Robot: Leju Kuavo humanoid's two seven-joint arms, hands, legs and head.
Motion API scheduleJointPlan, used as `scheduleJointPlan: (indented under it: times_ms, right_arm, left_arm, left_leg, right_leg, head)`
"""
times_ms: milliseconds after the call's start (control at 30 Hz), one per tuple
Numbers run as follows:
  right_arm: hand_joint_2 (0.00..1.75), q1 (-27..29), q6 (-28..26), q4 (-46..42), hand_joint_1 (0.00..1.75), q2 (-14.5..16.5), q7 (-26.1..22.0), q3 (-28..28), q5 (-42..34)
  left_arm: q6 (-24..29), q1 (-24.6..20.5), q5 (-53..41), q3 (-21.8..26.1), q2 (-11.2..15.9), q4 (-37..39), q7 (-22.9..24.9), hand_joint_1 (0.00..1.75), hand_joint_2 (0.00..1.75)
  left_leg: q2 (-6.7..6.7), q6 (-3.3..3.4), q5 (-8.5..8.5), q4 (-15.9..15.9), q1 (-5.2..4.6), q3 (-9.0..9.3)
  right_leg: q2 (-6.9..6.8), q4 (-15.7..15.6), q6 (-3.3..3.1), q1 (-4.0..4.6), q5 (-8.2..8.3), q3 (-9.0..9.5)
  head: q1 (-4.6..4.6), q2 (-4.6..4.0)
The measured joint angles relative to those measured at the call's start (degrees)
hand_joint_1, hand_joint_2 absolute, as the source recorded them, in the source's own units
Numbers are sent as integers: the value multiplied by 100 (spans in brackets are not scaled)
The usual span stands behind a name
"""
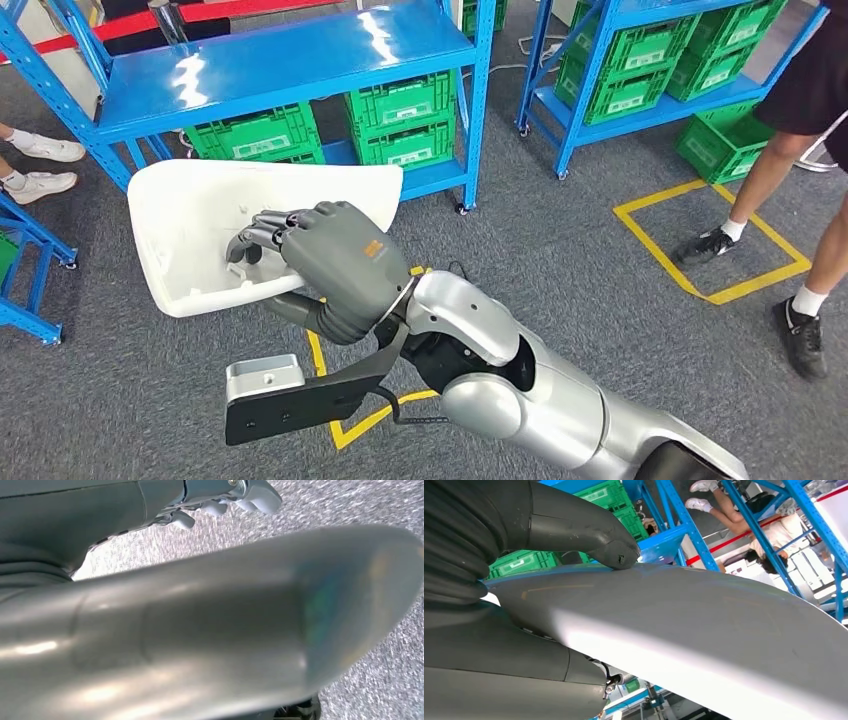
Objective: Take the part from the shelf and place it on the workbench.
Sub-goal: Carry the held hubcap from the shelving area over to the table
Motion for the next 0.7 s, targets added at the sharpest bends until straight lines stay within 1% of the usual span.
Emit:
scheduleJointPlan:
  times_ms: [33, 67, 100, 133, 167, 200, 233, 267, 300, 333, 367, 400, 433, 467, 500, 533, 567, 600, 633, 667, 700]
  right_arm:
    - [175, -3, 0, 1, 175, -1, 0, 1, -1]
    - [175, -3, 0, 2, 175, -2, 1, 1, -2]
    - [175, -4, 1, 2, 175, -4, 3, 1, -2]
    - [175, -11, 1, 3, 175, -6, 3, 1, -3]
    - [175, -18, 0, 5, 175, -8, 4, 1, -4]
    - [175, -21, 0, 11, 175, -11, 5, 0, -4]
    - [175, -21, 0, 21, 175, -17, 10, 0, -4]
    - [175, -14, 0, 33, 175, -26, 14, 0, -5]
    - [175, -6, 1, 44, 175, -37, 18, 0, -5]
    - [175, -2, 1, 52, 175, -47, 20, 0, -5]
    - [175, 0, 1, 56, 175, -55, 19, 0, -6]
    - [175, -1, 1, 58, 175, -58, 19, 0, -6]
    - [175, -2, 0, 59, 175, -60, 19, 0, -7]
    - [175, -2, -3, 60, 175, -61, 16, 0, -10]
    - [175, -1, -8, 64, 175, -62, 16, 0, -13]
    - [175, 1, -12, 70, 175, -64, 15, 0, -17]
    - [175, 3, -17, 74, 175, -66, 15, 0, -24]
    - [175, 4, -20, 79, 175, -67, 16, 0, -29]
    - [175, 3, -22, 80, 175, -67, 15, 0, -35]
    - [175, 2, -25, 81, 175, -66, 13, 0, -39]
    - [175, 3, -26, 84, 175, -66, 10, 0, -40]
  left_arm:
    - [0, -2, -1, 0, -3, 0, 2, 0, 0]
    - [1, -8, -1, -1, -9, -1, 3, 0, 0]
    - [1, -15, -3, -1, -17, -4, 2, 0, 0]
    - [2, -23, -5, -1, -24, -9, 1, 0, 0]
    - [2, -27, -7, -2, -31, -13, 1, 0, 0]
    - [3, -26, -8, -2, -32, -16, 1, 0, 0]
    - [3, -24, -9, -2, -31, -17, 1, 0, 0]
    - [3, -21, -9, -2, -31, -17, 2, 0, 0]
    - [3, -20, -9, -2, -32, -17, 4, 0, 0]
    - [3, -22, -11, -2, -34, -17, 5, 0, 0]
    - [3, -27, -14, -2, -36, -17, 7, 0, 0]
    - [3, -32, -17, -2, -36, -19, 8, 0, 0]
    - [3, -38, -20, -2, -34, -21, 9, 0, 0]
    - [3, -43, -22, -2, -32, -24, 13, 0, 0]
    - [3, -47, -23, -2, -29, -25, 19, 0, 0]
    - [3, -52, -24, -2, -27, -26, 27, 0, 0]
    - [3, -60, -24, -2, -29, -28, 34, 0, 0]
    - [3, -70, -24, -2, -29, -29, 40, 0, 0]
    - [3, -79, -24, -2, -29, -31, 41, 0, 0]
    - [3, -86, -24, -2, -29, -32, 42, 0, 0]
    - [3, -86, -24, -2, -28, -31, 43, 0, 0]
  left_leg:
    - [22, 11, -21, -56, -10, 36]
    - [84, 34, -22, -112, -1, 43]
    - [158, 65, -21, -166, 10, 54]
    - [229, 102, -10, -212, 30, 64]
    - [299, 131, 7, -244, 50, 70]
    - [367, 150, 13, -253, 47, 73]
    - [432, 163, 14, -251, 49, 70]
    - [499, 162, 12, -246, 49, 68]
    - [563, 157, 8, -239, 54, 66]
    - [625, 146, 0, -226, 62, 65]
    - [683, 126, -13, -206, 76, 65]
    - [733, 94, -33, -175, 83, 65]
    - [776, 53, -60, -131, 78, 58]
    - [814, 11, -82, -97, 68, 53]
    - [850, -28, -97, -74, 54, 51]
    - [894, -66, -100, -68, 48, 52]
    - [942, -100, -94, -78, 53, 61]
    - [937, -133, -113, -66, 67, 58]
    - [869, -159, -182, 6, 79, 29]
    - [753, -176, -314, 184, 87, -46]
    - [605, -184, -499, 486, 91, -177]
  right_leg:
    - [52, -1, 39, -9, 22, -30]
    - [106, -1, 77, -10, 36, -54]
    - [110, 21, 111, 0, 24, -85]
    - [55, 122, 147, 11, -43, -151]
    - [-39, 340, 183, 16, -169, -264]
    - [-158, 665, 216, 6, -335, -426]
    - [-245, 1058, 248, -13, -503, -624]
    - [-290, 1396, 275, -34, -609, -797]
    - [-319, 1572, 298, -55, -616, -894]
    - [-345, 1532, 318, -74, -518, -884]
    - [-385, 1267, 335, -91, -336, -757]
    - [-480, 870, 349, -103, -135, -557]
    - [-578, 501, 345, -94, 4, -376]
    - [-645, 242, 317, -86, 83, -254]
    - [-681, 122, 279, -73, 101, -210]
    - [-641, 114, 225, -55, 91, -230]
    - [-579, 118, 173, -55, 107, -253]
    - [-530, 114, 130, -56, 125, -266]
    - [-481, 107, 88, -62, 146, -276]
    - [-438, 98, 53, -72, 165, -280]
    - [-394, 95, 27, -76, 179, -287]
  head:
    - [3, 0]
    - [2, 0]
    - [4, 0]
    - [25, 0]
    - [46, 0]
    - [67, 0]
    - [89, 0]
    - [91, 0]
    - [92, 0]
    - [92, 0]
    - [93, 0]
    - [93, 0]
    - [98, 0]
    - [98, 0]
    - [98, 0]
    - [99, 0]
    - [95, 0]
    - [95, 0]
    - [94, 0]
    - [90, 0]
    - [86, 0]
